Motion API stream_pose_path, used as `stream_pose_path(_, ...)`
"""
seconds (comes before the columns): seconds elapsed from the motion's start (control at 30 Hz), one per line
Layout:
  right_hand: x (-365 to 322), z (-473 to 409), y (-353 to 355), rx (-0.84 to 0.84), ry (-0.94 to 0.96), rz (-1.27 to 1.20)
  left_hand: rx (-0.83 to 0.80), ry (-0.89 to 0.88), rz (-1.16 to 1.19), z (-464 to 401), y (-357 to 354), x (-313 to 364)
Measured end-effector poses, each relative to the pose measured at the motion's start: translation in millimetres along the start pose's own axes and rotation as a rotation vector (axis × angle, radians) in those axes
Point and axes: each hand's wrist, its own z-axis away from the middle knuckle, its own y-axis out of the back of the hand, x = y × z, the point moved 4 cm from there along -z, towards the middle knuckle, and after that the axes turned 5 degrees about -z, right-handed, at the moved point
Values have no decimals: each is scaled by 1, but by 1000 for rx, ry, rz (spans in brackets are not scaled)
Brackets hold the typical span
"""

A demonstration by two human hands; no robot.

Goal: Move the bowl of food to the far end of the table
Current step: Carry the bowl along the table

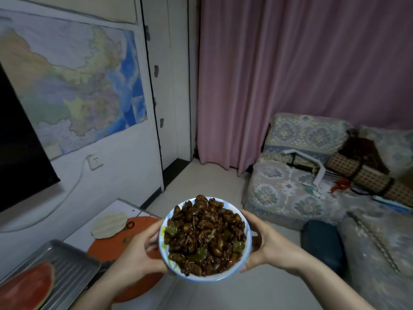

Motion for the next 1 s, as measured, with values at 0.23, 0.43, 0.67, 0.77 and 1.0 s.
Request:
stream_pose_path(0.23,14,-122,101,-18,16,14,32,12,-18,-148,5,-28)
stream_pose_path(0.43,1,-246,182,-48,19,26,121,-67,-128,-297,34,-38)
stream_pose_path(0.67,-17,-389,240,-125,45,109,87,-69,-139,-397,77,-63)
stream_pose_path(0.77,-17,-458,245,-242,50,146,221,-4,-94,-419,105,-91)
stream_pose_path(1.0,-23,-627,239,-550,134,129,484,214,-22,-467,153,-124)
